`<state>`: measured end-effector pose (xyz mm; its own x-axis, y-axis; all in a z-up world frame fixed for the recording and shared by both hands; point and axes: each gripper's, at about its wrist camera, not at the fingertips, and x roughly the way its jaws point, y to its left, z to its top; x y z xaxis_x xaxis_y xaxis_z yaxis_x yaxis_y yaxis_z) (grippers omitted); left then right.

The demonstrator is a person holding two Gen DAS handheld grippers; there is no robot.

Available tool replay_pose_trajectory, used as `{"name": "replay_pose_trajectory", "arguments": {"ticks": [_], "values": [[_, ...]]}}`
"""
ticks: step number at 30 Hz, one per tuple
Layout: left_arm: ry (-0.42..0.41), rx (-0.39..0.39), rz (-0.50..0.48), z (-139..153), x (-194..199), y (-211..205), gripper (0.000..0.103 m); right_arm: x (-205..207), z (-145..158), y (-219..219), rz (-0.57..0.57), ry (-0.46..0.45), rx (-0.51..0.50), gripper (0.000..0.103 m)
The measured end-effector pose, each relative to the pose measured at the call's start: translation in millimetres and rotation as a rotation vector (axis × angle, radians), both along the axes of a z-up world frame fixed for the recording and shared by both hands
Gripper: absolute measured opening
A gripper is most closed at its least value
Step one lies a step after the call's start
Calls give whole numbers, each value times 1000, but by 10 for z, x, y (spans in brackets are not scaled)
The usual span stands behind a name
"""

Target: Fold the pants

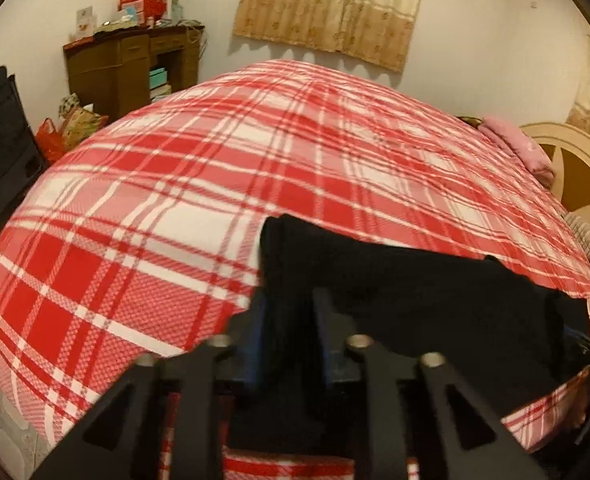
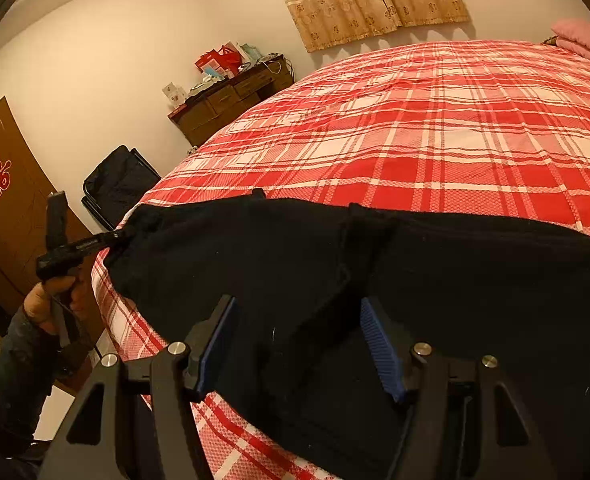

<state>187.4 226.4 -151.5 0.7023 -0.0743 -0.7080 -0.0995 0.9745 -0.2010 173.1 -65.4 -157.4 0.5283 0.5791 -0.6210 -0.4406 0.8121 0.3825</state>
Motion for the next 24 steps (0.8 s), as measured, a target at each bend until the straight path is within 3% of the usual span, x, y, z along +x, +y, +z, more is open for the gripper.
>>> {"name": "replay_pose_trajectory", "arguments": {"ticks": [4, 5, 6, 8, 11, 15, 24], "values": [[-25, -81, -26, -62, -15, 81, 40, 0, -14, 3, -1, -3, -3, 65], [-25, -100, -31, -63, -14, 99, 36, -2, -17, 5, -1, -5, -6, 65], [-22, -121, -46, -53, -23, 105, 23, -6, -18, 8, -1, -7, -8, 65], [-20, -148, -69, -10, -57, 91, 14, -11, -13, 11, -1, -7, -8, 65], [-40, -169, -81, 89, -131, 37, 14, -14, -7, 7, -4, -2, -1, 65], [-107, -280, -115, 313, -257, -69, 13, -37, 34, -6, -4, 6, 6, 65], [-193, -452, -251, 776, -286, -521, 13, -122, 166, -145, -27, -5, 13, 65]]}}
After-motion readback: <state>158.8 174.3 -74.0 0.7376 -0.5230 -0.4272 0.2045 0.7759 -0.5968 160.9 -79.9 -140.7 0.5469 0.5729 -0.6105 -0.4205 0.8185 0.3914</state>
